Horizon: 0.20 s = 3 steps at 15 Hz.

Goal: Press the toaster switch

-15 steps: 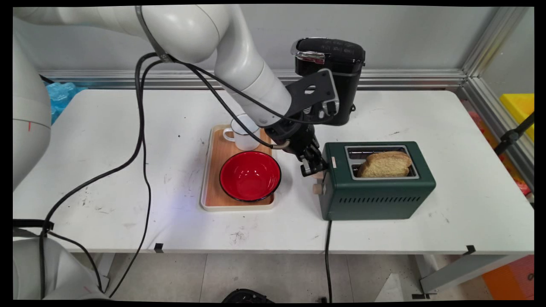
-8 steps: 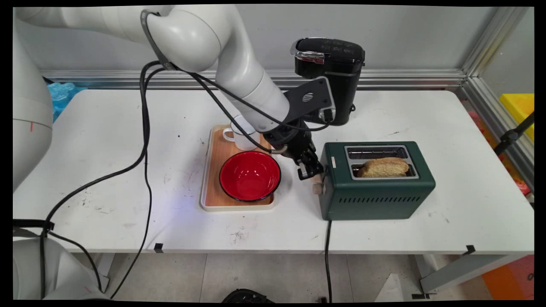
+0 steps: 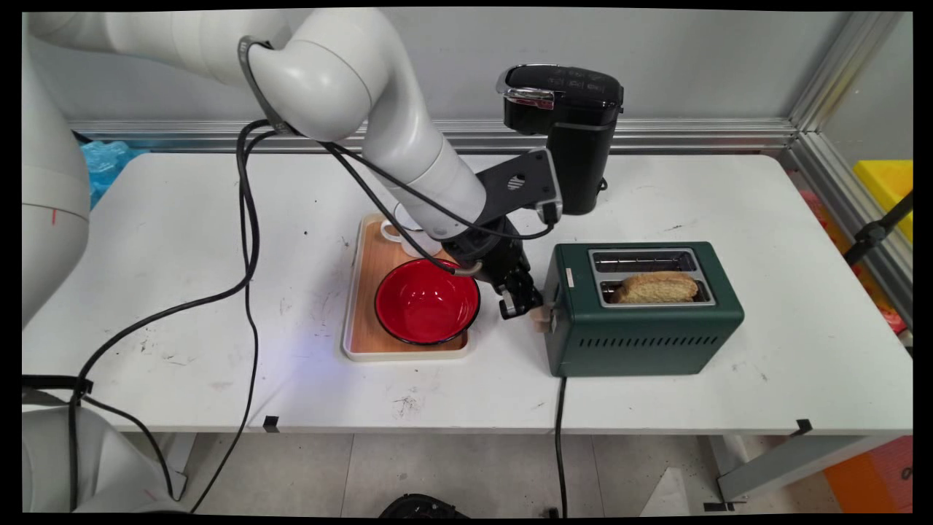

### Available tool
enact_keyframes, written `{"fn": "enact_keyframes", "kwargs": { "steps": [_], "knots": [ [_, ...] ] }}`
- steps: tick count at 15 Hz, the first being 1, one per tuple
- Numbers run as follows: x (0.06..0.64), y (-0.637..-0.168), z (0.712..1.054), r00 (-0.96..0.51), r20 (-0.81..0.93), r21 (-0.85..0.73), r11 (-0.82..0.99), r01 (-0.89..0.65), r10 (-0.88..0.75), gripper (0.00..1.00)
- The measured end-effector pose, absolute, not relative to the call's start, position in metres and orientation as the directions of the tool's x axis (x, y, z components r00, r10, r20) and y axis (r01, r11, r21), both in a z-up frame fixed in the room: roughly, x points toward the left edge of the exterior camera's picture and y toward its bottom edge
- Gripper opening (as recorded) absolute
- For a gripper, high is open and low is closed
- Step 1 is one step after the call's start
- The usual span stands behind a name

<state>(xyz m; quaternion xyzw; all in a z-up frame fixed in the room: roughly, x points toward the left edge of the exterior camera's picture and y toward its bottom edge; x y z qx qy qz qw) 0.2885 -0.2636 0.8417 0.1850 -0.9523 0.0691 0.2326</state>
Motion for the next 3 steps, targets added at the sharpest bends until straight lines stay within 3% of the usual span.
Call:
{"fn": "enact_keyframes", "kwargs": {
  "steps": [3],
  "knots": [
    [0.2923, -0.2606, 0.8406, -0.826, 0.461, -0.042, 0.922, -0.384, -0.323, 0.0]
  ]
}}
